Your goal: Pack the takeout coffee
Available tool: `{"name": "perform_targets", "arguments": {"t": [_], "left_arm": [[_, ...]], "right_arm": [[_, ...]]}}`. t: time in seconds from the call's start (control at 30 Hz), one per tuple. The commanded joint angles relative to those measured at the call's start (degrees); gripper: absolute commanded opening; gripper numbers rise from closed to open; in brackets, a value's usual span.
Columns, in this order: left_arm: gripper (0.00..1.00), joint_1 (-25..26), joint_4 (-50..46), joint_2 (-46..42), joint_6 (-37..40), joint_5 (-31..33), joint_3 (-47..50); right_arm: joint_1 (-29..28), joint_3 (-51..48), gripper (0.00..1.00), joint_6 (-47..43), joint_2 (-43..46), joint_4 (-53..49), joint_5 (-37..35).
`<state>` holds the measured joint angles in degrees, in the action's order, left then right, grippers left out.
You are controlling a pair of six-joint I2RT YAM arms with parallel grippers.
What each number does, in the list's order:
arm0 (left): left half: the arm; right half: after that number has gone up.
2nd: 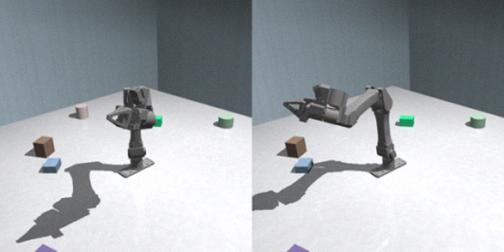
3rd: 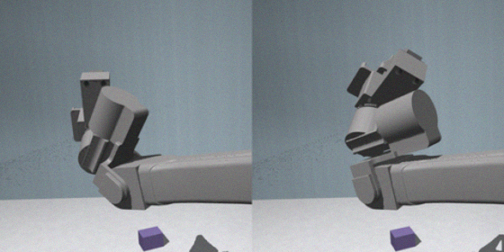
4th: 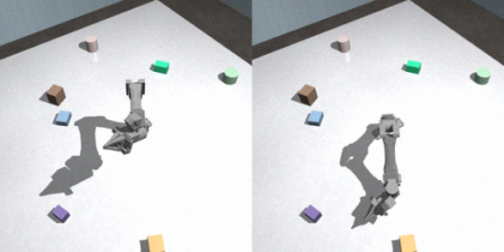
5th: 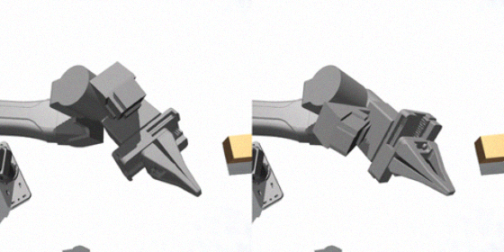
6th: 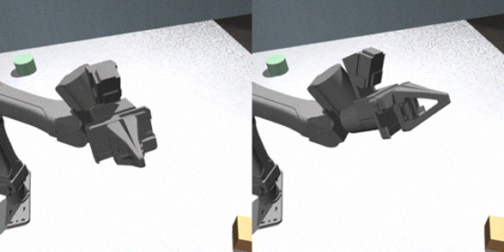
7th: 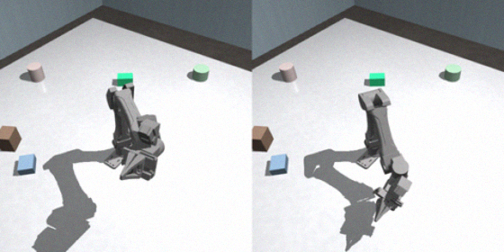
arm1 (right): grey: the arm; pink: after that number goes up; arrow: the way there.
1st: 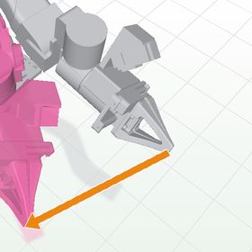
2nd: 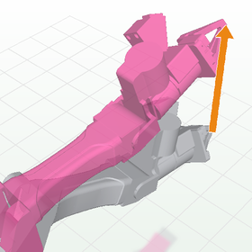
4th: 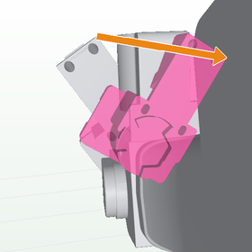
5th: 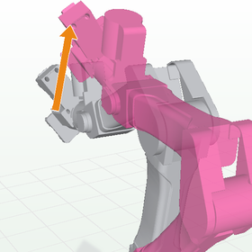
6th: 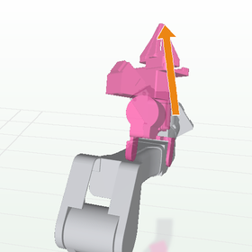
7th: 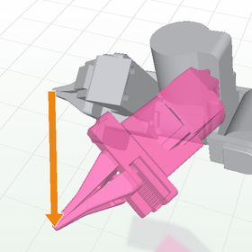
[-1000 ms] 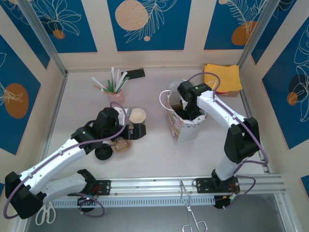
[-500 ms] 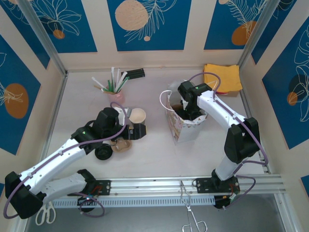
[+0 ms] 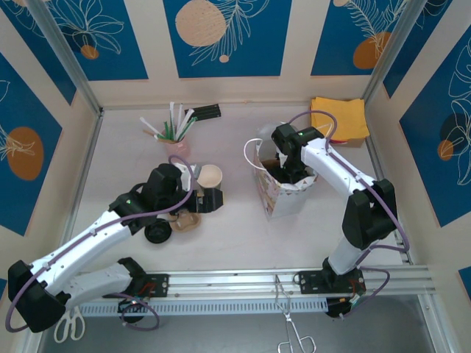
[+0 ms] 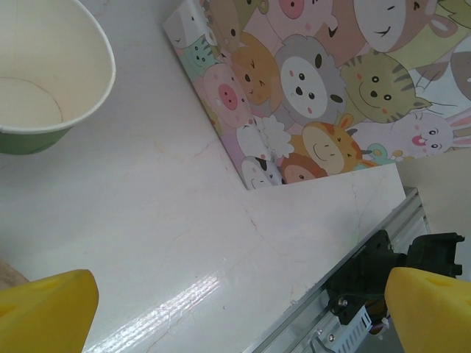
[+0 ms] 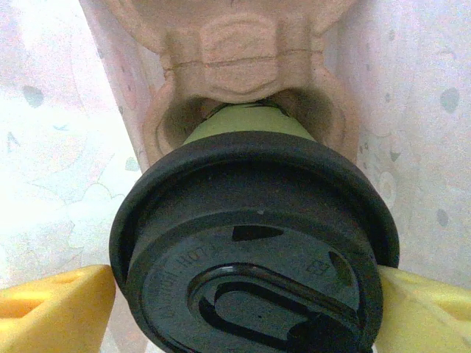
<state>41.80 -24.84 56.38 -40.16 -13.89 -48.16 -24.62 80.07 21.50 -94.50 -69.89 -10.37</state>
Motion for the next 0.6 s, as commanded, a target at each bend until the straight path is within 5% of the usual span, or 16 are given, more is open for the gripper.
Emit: {"name": "perform_targets", "arguments": {"t": [0.0, 0.57], "left_arm": [[1.0, 0.9, 0.6, 0.3, 0.1, 0.6, -1.0], [1.0, 0.9, 0.5, 0.7, 0.5, 0.7, -1.4]], "right_arm": [[0.4, -1.0, 0.87, 0.9, 1.6, -2.1, -0.6], [0.4, -0.6, 0.87, 1.0, 2.1, -2.6, -0.7]]}}
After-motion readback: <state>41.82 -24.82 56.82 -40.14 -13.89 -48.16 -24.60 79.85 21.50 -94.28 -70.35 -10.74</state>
